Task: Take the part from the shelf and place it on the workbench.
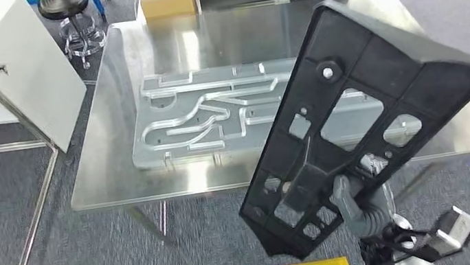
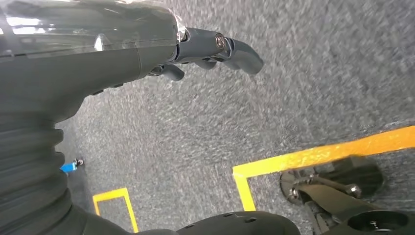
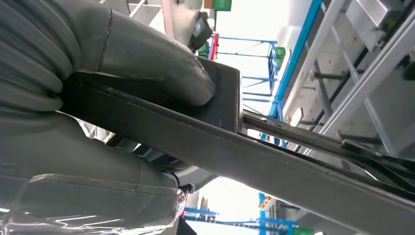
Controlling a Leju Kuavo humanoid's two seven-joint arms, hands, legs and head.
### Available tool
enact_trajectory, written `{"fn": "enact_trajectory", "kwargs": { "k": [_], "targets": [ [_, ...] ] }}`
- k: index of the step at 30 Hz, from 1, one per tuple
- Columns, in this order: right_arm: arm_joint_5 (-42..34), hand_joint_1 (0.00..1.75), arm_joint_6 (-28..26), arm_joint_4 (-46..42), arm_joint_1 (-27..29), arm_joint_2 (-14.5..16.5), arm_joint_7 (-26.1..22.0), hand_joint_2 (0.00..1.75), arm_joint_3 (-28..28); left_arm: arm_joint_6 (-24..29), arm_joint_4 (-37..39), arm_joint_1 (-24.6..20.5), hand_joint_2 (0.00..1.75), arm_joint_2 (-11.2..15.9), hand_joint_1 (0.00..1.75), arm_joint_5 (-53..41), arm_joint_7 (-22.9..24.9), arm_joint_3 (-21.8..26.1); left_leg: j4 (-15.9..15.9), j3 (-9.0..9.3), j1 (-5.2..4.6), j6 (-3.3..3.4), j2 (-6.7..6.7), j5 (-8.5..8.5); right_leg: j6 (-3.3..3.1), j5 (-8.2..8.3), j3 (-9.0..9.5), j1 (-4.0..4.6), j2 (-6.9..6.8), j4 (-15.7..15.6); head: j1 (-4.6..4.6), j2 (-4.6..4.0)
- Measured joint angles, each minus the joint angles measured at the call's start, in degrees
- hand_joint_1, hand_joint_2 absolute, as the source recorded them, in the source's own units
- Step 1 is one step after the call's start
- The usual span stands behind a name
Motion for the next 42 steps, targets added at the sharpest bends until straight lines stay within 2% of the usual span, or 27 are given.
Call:
{"fn": "enact_trajectory", "kwargs": {
  "k": [3,4,5,6,7,9,10,14,16,18,19,20,21,23,24,25,27,30,31,33,34,35,36,37,39,40,42],
  "targets": [
    [0.07,1.75,0.02,0.03,0.01,-0.03,-0.05,1.75,0.0,-0.01,0.0,-0.08,1.75,0.08,0.0,0.1,-0.02,0.0,10.79,-6.14,0.4,-0.82,0.1,-3.73,-0.25,-0.64,1.13,-0.16,-0.18,-0.23,-0.02,0.0],
    [0.15,1.75,0.01,0.04,0.04,-0.04,-0.08,1.75,0.0,-0.01,0.0,-0.05,1.75,0.11,0.0,0.14,-0.02,0.0,12.98,-7.83,0.52,-1.04,0.11,-3.74,-0.21,-0.97,1.41,-0.19,-0.16,-0.14,-0.02,0.0],
    [0.24,1.75,0.01,0.04,0.02,-0.06,-0.09,1.75,0.0,-0.01,0.0,-0.02,1.75,0.15,0.0,0.16,-0.02,0.0,13.4,-8.67,0.64,-1.21,0.12,-2.82,-0.14,-1.32,1.72,-0.25,-0.11,-0.03,-0.02,0.0],
    [0.3,1.75,0.0,0.04,-0.05,-0.09,-0.09,1.75,0.0,-0.01,0.0,0.02,1.75,0.2,0.0,0.12,-0.02,0.0,11.12,-8.17,0.78,-1.36,0.14,-0.62,0.0,-1.75,2.14,-0.35,-0.03,0.15,-0.02,0.0],
    [0.34,1.75,-0.01,0.03,-0.16,-0.14,-0.1,1.75,0.0,-0.01,0.0,0.05,1.75,0.24,0.0,0.08,-0.01,0.0,7.18,-6.85,0.96,-1.49,0.19,2.02,0.24,-2.29,2.62,-0.46,0.04,0.4,-0.02,0.0],
    [0.49,1.75,-0.07,0.0,-0.58,-0.31,-0.05,1.75,0.0,-0.04,0.0,0.04,1.75,0.26,0.0,-0.01,-0.01,0.0,0.48,-4.13,1.04,-1.33,0.22,5.07,0.93,-3.36,3.21,-0.42,0.19,0.99,-0.02,0.0],
    [0.73,1.75,-0.17,-0.09,-0.97,-0.44,0.07,1.75,-0.03,-0.06,0.0,0.02,1.75,0.25,0.0,-0.05,-0.02,0.0,-0.98,-3.5,1.0,-0.96,0.21,5.26,1.28,-3.72,3.24,-0.32,0.24,1.22,-0.01,0.0],
    [1.38,1.75,-0.83,-0.68,-5.35,-2.39,2.36,1.75,-0.99,-0.24,0.0,-0.07,1.75,0.18,0.0,-0.62,-0.03,0.0,-1.31,-3.35,0.87,0.8,0.15,4.74,2.31,-4.6,2.9,-0.38,0.26,2.08,-0.01,0.0],
    [0.18,1.75,-0.54,-0.71,-9.2,-4.58,4.76,1.75,-2.38,-0.29,0.0,-0.09,1.75,0.15,0.0,-0.79,-0.15,0.0,-1.4,-3.25,1.02,1.35,0.23,4.68,2.92,-6.93,0.81,-0.56,0.15,6.44,-0.01,0.0],
    [-1.44,1.75,0.35,-0.32,-12.72,-6.92,6.92,1.75,-3.95,-0.29,0.0,-0.04,1.75,0.15,0.0,-0.79,-0.39,0.0,-1.39,-3.22,0.93,1.66,0.26,4.53,3.27,-9.98,-3.42,-0.62,0.09,14.06,0.0,0.0],
    [-2.06,1.75,0.74,0.01,-14.18,-7.92,7.69,1.75,-4.62,-0.29,0.0,-0.02,1.75,0.15,0.0,-0.78,-0.51,0.0,-1.38,-3.16,0.87,1.77,0.21,4.45,3.29,-10.52,-5.3,-0.61,0.09,16.97,0.0,0.0],
    [-2.47,1.75,0.99,0.35,-15.39,-8.82,8.2,1.75,-5.16,-0.29,0.0,-0.01,1.75,0.15,0.0,-0.77,-0.6,0.0,-1.37,-3.03,0.8,1.85,0.13,4.35,3.2,-9.95,-6.37,-0.6,0.09,18.06,0.01,0.0],
    [-2.67,1.75,1.13,0.66,-16.42,-9.56,8.47,1.75,-5.57,-0.29,0.0,-0.01,1.75,0.14,0.0,-0.76,-0.65,0.0,-1.37,-2.81,0.71,1.91,0.0,4.21,2.97,-8.16,-6.36,-0.56,0.1,16.84,0.01,0.0],
    [-2.74,1.75,1.15,1.05,-17.98,-10.71,8.63,1.75,-6.11,-0.29,0.0,0.0,1.75,0.05,0.0,-0.75,-0.89,0.0,-1.41,-2.2,0.58,1.9,-0.27,3.86,2.13,-3.09,-3.81,-0.24,0.13,9.57,0.01,0.0],
    [-2.72,1.75,1.11,1.22,-18.68,-11.19,8.78,1.75,-6.25,-0.29,0.0,-0.01,1.75,-0.01,0.0,-0.71,-1.08,0.0,-1.4,-2.0,0.46,1.8,-0.37,3.7,1.69,-1.32,-2.49,0.02,0.13,6.07,0.01,0.0],
    [-2.71,1.75,1.08,1.38,-19.45,-11.65,9.05,1.75,-6.33,-0.29,0.0,0.0,1.75,-0.06,0.0,-0.64,-1.29,0.0,-1.42,-1.97,0.43,1.65,-0.42,3.62,1.36,-0.51,-1.6,0.27,0.11,3.67,0.01,0.0],
    [-2.18,1.75,0.78,1.94,-21.55,-12.78,10.25,1.75,-6.39,-0.31,0.0,0.0,1.75,-0.09,0.0,-0.45,-1.7,0.0,-1.58,-2.11,0.38,1.14,-0.43,3.6,1.07,-0.57,-1.25,0.52,0.13,2.25,0.01,0.0],
    [3.57,1.75,-1.58,3.62,-27.6,-14.92,13.55,1.75,-6.38,-0.65,0.0,-0.02,1.75,0.0,0.0,-0.58,-2.49,0.0,-0.48,-2.57,0.14,0.2,-0.28,2.71,0.64,-0.26,-0.73,-0.22,0.18,1.05,0.01,0.0],
    [6.65,1.75,-2.83,4.47,-30.23,-15.76,14.77,1.75,-6.36,-0.88,0.01,-0.09,1.75,0.07,0.0,-0.88,-2.81,0.0,1.69,-3.55,0.07,-0.11,-0.25,1.51,0.49,-0.14,-0.48,-0.47,0.11,0.69,0.01,0.0],
    [12.89,1.75,-5.17,6.48,-35.12,-17.82,16.28,1.75,-6.31,-1.43,0.02,-0.24,1.75,0.17,0.0,-1.74,-3.36,0.0,9.13,-7.2,0.12,-0.61,-0.26,-1.85,0.3,-0.2,-0.26,-0.46,-0.11,0.6,0.01,0.0],
    [16.54,1.75,-6.31,7.76,-37.09,-19.06,16.4,1.75,-6.2,-1.71,0.02,-0.29,1.75,0.25,0.0,-2.2,-3.52,0.0,12.67,-9.08,0.13,-0.76,-0.25,-2.97,0.3,-0.27,-0.19,-0.41,-0.23,0.63,0.01,0.0],
    [20.31,1.75,-7.39,9.13,-38.73,-20.38,16.09,1.75,-6.0,-2.06,0.02,-0.33,1.75,0.29,0.0,-2.63,-3.65,0.0,14.6,-10.23,0.13,-0.86,-0.25,-3.07,0.33,-0.37,-0.09,-0.38,-0.35,0.68,0.01,0.0],
    [24.08,1.75,-8.44,10.6,-40.14,-21.77,15.55,1.75,-5.68,-2.46,0.02,-0.33,1.75,0.36,0.0,-2.98,-3.73,0.0,14.16,-10.27,0.13,-0.88,-0.25,-1.94,0.41,-0.5,0.02,-0.37,-0.42,0.75,0.01,0.0],
    [27.34,1.75,-9.39,12.08,-41.42,-23.11,14.97,1.75,-5.3,-2.87,0.02,-0.29,1.75,0.44,0.0,-3.27,-3.77,0.0,11.46,-9.22,0.15,-0.85,-0.24,0.14,0.54,-0.68,0.19,-0.38,-0.45,0.87,0.01,0.0],
    [31.01,1.75,-10.69,14.65,-43.62,-25.34,14.19,1.75,-4.61,-3.49,0.02,-0.15,1.75,0.56,0.0,-3.63,-3.81,0.0,3.5,-5.8,0.18,-0.56,-0.23,4.15,0.94,-1.18,0.33,-0.29,-0.41,1.35,0.01,0.0],
    [31.74,1.75,-11.08,15.69,-44.47,-26.15,13.96,1.75,-4.34,-3.68,0.02,-0.1,1.75,0.6,0.0,-3.74,-3.81,0.0,0.67,-4.56,0.17,-0.17,-0.26,5.09,1.18,-1.38,0.22,-0.22,-0.35,1.62,0.01,0.0],
    [33.06,1.75,-11.62,17.24,-45.61,-27.48,13.65,1.75,-3.82,-3.96,0.02,-0.09,1.75,0.62,0.0,-3.86,-3.91,0.0,-1.16,-3.81,0.01,0.7,-0.37,5.01,1.68,-1.54,-0.13,-0.04,-0.27,1.89,0.01,0.0]
  ]
}}
